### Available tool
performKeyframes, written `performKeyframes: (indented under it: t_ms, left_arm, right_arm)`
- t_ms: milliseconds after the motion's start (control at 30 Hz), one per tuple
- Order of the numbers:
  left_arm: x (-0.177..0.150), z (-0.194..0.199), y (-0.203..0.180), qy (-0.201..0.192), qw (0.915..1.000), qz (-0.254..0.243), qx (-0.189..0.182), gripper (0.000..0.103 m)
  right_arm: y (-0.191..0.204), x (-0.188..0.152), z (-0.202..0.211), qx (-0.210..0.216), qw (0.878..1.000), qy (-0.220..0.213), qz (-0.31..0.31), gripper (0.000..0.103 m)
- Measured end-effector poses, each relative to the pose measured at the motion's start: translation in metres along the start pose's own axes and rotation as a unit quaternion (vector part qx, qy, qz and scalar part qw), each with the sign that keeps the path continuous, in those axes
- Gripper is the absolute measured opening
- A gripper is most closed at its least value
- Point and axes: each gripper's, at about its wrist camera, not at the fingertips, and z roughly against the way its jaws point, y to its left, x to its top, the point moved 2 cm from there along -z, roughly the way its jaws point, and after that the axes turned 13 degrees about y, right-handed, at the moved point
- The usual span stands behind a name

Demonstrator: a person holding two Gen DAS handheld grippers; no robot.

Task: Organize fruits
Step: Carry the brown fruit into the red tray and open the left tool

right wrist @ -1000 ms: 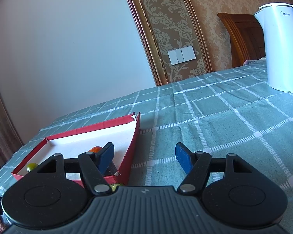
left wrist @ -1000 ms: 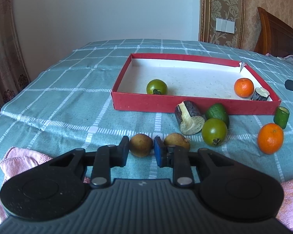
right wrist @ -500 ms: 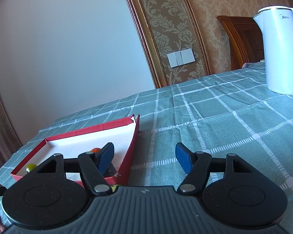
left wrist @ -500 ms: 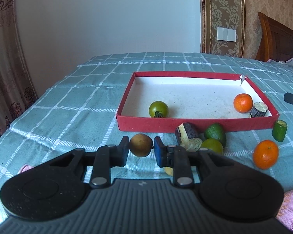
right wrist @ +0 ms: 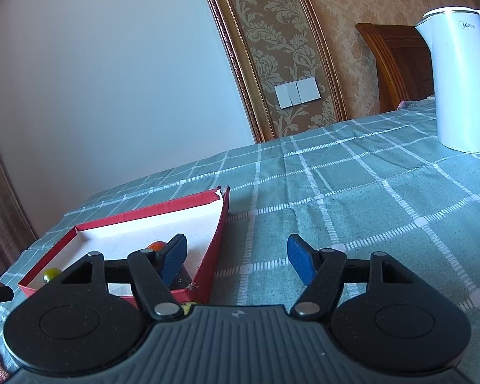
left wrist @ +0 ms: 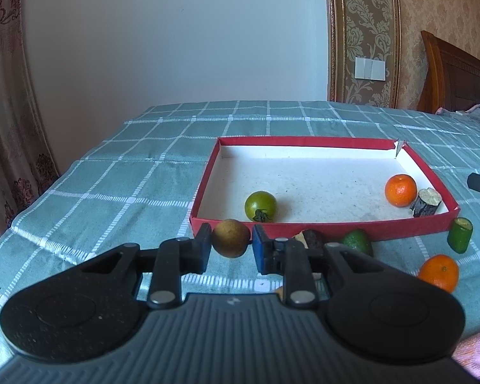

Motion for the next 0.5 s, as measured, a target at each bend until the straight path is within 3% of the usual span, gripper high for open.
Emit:
performKeyframes:
  t_ms: [233, 500]
  left_arm:
    - [0.026, -0.011, 0.0, -0.016, 0.9999, 0.001, 0.003, 0.024]
    - [0.052, -0.05, -0.008, 0.006, 0.9999, -0.009, 0.011, 0.024]
  right_arm:
    - [-0.001, 0.0, -0.001, 0.005, 1.0, 0.003, -0.003, 0.069]
    - [-0.004, 0.001, -0.001, 0.008, 1.0, 0.006, -0.01, 0.069]
